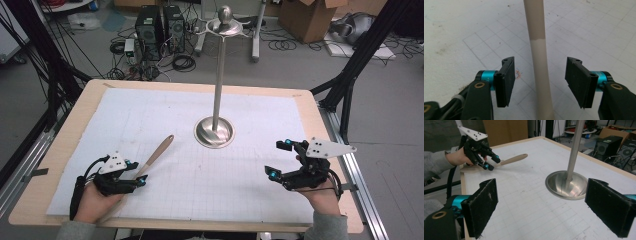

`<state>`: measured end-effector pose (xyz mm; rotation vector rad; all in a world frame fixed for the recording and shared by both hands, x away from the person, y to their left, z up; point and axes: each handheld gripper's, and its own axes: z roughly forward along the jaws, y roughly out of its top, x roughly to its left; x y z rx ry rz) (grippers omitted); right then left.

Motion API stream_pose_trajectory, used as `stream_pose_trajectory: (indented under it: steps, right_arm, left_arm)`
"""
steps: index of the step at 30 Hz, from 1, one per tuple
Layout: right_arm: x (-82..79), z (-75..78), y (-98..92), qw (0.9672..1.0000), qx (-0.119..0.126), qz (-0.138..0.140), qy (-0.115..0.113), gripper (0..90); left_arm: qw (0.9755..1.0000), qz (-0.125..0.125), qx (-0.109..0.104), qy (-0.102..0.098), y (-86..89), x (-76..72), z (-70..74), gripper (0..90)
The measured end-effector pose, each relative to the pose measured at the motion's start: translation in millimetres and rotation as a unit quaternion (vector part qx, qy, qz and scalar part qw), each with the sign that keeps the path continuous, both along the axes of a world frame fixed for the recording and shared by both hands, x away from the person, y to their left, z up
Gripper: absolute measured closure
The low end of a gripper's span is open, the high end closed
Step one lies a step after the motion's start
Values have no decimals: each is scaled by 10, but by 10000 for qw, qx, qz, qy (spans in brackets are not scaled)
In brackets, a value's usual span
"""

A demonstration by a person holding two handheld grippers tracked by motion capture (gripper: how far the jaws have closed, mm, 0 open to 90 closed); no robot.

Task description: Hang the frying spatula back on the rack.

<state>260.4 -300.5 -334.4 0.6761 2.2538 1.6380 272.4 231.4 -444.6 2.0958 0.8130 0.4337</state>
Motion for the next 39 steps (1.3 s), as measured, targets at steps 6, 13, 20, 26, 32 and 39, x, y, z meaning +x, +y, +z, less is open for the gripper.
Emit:
stream_pose_trajectory:
  steps: [6, 13, 20, 26, 32, 39]
  right_arm:
    - [-8, 7, -1, 10000, 3, -6, -6, 102]
    - [1, -3, 14, 10000, -34, 17, 12, 102]
    - [3, -4, 17, 10000, -31, 34, -7, 102]
    - [-1, -5, 17, 10000, -36, 38, 37, 102]
    - [2, -11, 29, 9999, -54, 65, 58, 102]
    - [3, -11, 36, 9999, -71, 62, 42, 102]
  left_arm:
    - [9999, -15, 119, 36, -24, -9, -4, 485]
    - [9997, -16, 176, 138, -42, -12, -13, 554]
    - [9996, 11, 190, 196, -45, -20, -14, 649]
    - [9995, 106, 122, 276, -19, -15, -11, 699]
    - [9991, 212, 101, 339, -22, -12, -8, 770]
    - [9989, 248, 109, 384, -32, -6, 1, 778]
